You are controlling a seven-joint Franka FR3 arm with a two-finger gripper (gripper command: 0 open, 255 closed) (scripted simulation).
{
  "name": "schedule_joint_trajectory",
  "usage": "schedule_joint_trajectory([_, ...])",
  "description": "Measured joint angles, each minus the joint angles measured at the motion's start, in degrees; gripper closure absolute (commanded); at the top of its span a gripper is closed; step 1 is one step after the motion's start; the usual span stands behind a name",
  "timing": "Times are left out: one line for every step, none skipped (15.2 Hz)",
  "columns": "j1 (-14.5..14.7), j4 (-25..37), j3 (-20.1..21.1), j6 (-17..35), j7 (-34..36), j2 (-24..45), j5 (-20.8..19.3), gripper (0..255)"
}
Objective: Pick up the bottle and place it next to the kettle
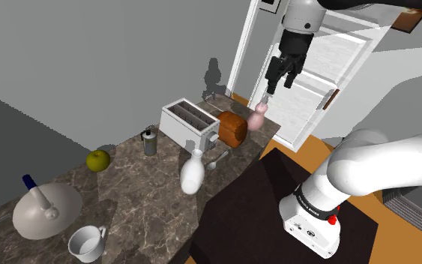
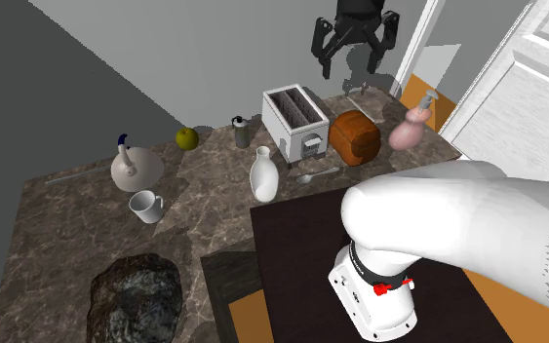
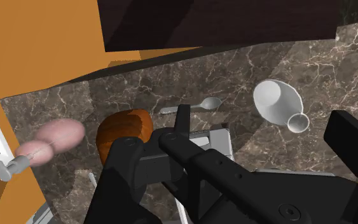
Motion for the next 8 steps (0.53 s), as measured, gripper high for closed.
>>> schedule_joint_trajectory([0.00, 0.00, 0.00, 0.00, 0.00, 0.00, 0.00, 0])
schedule_joint_trajectory([0.13, -0.83, 0.31, 1.05, 0.30, 0.23, 0.24, 0])
schedule_joint_trajectory([0.31, -1.92, 0.72, 2.45, 0.67, 0.50, 0.55, 0])
schedule_joint_trajectory([0.60, -2.85, 1.38, 4.06, 1.29, 1.09, 1.05, 0])
schedule_joint_trajectory([0.83, -3.78, 1.91, 5.75, 1.76, 1.79, 1.43, 0])
schedule_joint_trajectory([1.06, -5.00, 2.52, 8.13, 2.27, 2.94, 1.84, 0])
schedule_joint_trajectory([1.30, -5.85, 3.08, 10.11, 2.73, 3.93, 2.20, 0])
schedule_joint_trajectory([1.57, -6.68, 3.73, 12.17, 3.31, 5.06, 2.63, 0])
